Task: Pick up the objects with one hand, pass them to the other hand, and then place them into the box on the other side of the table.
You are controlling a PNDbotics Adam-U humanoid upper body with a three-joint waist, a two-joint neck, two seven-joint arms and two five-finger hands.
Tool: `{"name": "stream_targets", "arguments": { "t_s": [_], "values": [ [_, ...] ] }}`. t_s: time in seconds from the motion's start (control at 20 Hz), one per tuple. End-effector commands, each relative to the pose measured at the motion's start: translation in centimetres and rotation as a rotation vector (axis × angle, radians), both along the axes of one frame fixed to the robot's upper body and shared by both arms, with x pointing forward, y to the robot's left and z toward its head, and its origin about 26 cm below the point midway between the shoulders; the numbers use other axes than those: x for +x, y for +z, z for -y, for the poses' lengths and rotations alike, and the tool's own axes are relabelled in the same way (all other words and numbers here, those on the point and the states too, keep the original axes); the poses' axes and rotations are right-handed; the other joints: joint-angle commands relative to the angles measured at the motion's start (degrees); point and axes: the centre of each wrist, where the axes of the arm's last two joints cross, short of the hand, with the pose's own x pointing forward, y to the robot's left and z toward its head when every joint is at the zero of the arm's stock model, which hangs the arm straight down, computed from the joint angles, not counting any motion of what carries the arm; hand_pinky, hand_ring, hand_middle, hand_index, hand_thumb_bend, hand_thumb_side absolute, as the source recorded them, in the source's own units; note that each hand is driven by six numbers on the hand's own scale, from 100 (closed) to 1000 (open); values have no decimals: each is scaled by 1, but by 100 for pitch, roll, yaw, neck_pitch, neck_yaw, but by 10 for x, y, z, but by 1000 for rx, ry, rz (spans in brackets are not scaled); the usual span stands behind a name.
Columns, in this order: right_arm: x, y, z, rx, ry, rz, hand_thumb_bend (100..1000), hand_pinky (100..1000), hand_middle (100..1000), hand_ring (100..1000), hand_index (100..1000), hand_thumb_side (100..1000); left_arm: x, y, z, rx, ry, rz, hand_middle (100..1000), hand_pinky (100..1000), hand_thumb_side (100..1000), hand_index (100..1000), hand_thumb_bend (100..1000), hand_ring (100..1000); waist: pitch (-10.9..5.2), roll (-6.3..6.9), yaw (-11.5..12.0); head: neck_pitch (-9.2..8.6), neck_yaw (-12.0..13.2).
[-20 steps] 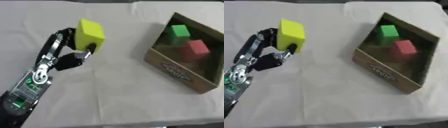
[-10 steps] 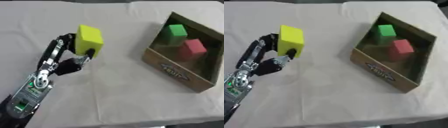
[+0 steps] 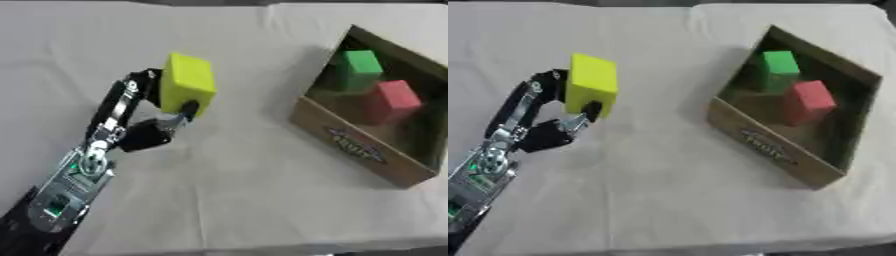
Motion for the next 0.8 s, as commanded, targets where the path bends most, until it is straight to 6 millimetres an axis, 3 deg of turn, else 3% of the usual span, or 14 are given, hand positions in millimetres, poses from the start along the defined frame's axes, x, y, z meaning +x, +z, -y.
{"name": "stream_targets", "arguments": {
  "t_s": [0.05,0.15,0.45,0.7,0.8],
  "values": [
    [-7,30,-16,-173,49,93,100,986,794,802,842,324,2,5,3,14,-5,44,366,566,457,420,100,502,-218,-84,-7,40,14],
    [-6,39,-30,-279,90,134,100,973,804,814,848,244,2,5,5,28,-5,60,366,567,450,420,100,503,-238,-85,-6,51,32],
    [4,56,-62,-536,198,196,100,951,823,846,859,199,2,3,4,53,15,79,363,564,413,417,100,501,-326,-116,-59,122,189],
    [21,63,-89,-627,280,180,100,952,828,851,860,264,0,1,5,33,30,78,361,564,414,414,100,502,-373,-115,-111,128,273],
    [26,65,-100,-642,314,179,100,942,792,814,858,319,1,1,5,34,33,81,361,564,410,414,100,502,-383,-110,-125,129,303]
  ]
}}
